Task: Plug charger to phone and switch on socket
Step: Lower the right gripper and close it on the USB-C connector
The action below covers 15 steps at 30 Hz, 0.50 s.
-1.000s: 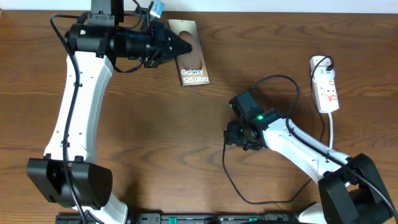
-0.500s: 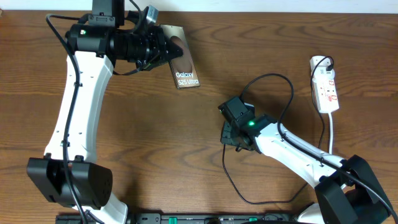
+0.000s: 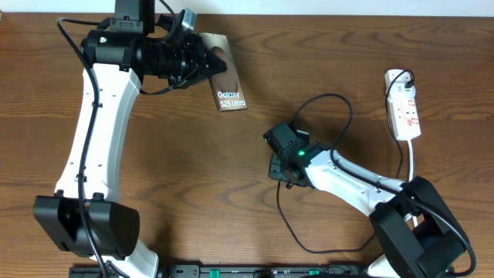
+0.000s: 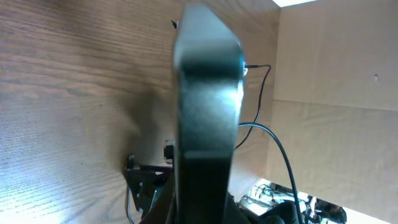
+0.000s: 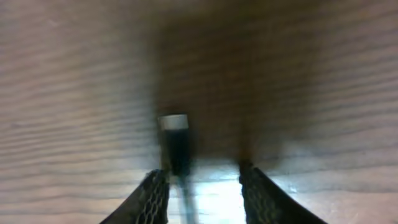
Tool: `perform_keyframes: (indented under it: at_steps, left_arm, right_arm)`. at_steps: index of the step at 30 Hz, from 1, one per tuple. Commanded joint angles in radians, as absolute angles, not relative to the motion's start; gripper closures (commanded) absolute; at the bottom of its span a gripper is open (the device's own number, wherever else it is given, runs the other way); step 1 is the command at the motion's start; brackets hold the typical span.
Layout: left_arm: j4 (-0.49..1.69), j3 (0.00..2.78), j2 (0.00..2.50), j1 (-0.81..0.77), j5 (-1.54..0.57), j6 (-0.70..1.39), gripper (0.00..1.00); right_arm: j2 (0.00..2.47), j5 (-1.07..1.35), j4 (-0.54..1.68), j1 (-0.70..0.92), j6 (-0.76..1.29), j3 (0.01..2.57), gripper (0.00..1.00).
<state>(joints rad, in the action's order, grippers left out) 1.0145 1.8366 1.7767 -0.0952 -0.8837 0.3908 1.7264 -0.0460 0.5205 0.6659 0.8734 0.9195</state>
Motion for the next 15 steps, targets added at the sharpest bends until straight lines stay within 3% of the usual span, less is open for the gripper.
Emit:
perform_keyframes:
  at_steps: [1, 15]
  left_arm:
    - [1.013, 1.850, 1.778, -0.094, -0.904, 0.370, 0.93]
    - [1.013, 1.850, 1.778, -0.095, -0.904, 0.370, 0.93]
  right_arm:
    - [1.751, -0.046, 0.516, 0.675, 0.886, 0.934, 0.62]
    - [1.753, -0.042, 0.536, 0.683, 0.887, 0.935, 0.66]
